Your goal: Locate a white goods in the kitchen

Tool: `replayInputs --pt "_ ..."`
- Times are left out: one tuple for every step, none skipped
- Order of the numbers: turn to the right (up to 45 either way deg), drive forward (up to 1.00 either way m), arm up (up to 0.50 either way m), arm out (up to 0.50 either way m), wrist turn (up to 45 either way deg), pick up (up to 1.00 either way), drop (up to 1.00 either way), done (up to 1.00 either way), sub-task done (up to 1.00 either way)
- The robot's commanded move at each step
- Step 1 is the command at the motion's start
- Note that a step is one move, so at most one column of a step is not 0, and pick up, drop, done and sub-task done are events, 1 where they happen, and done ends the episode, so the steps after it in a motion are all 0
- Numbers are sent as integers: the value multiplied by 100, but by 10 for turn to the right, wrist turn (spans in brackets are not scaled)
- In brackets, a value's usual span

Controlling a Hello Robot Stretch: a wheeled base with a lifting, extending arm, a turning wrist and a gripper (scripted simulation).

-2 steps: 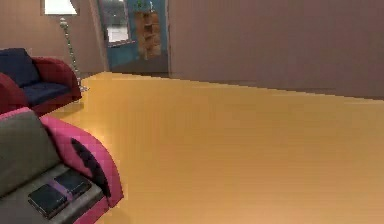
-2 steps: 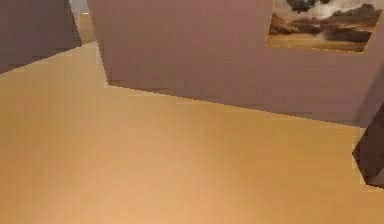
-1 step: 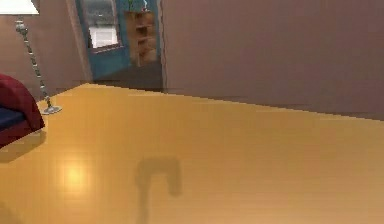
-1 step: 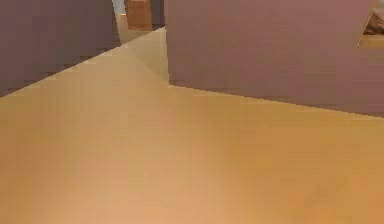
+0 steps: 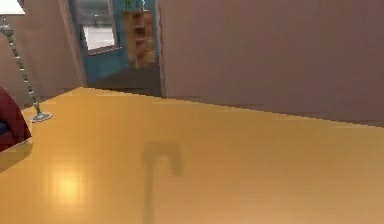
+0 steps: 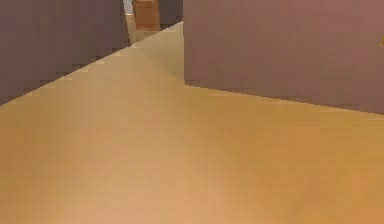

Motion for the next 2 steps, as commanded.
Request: replayInputs --pt "-150 0 0 0 0 0 0 0 0" --pt "0 100 0 0 0 0 0 0 0"
